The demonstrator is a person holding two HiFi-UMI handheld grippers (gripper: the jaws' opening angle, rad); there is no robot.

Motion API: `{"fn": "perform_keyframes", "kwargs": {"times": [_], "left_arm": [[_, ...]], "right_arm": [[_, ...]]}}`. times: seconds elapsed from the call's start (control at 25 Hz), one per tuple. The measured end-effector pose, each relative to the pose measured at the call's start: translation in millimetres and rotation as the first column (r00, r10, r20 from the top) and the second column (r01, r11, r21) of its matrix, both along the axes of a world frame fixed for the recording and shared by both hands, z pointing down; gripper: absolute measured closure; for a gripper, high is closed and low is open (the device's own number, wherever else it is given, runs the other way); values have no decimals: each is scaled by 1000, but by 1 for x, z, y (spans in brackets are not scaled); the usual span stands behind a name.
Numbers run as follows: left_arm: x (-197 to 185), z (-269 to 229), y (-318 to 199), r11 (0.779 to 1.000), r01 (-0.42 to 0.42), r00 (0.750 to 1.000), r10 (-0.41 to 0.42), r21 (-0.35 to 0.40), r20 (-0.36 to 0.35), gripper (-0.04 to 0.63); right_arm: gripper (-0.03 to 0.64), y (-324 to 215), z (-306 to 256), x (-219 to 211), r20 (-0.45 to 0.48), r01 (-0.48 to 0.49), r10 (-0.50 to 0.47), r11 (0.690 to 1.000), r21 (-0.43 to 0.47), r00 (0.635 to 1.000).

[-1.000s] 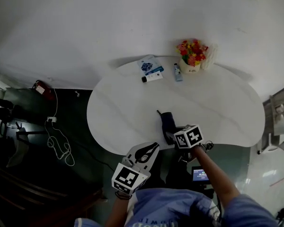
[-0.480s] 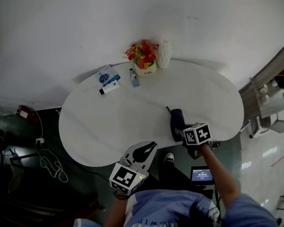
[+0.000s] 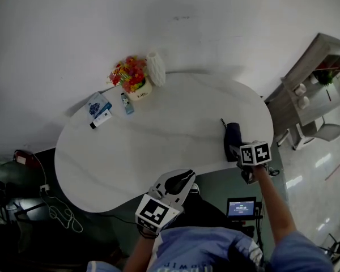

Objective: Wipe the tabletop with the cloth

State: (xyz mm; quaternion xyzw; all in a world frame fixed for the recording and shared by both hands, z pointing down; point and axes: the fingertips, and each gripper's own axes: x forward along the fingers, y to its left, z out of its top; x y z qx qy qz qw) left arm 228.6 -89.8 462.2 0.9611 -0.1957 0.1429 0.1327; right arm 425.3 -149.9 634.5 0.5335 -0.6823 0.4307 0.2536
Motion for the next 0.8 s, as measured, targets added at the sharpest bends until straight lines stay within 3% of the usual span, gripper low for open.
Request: {"fn": "perform_keyframes", "kwargs": {"times": [0.44, 0.8], "left_arm": [[46, -7, -3, 996, -92, 996, 91, 17, 17, 580], [53, -2, 5, 996, -89, 995, 89, 9, 37, 580]], "right_arm": [[543, 42, 7, 148, -51, -289, 288, 957, -7, 956], [543, 62, 7, 190, -71, -354, 353, 935, -5, 933]]}}
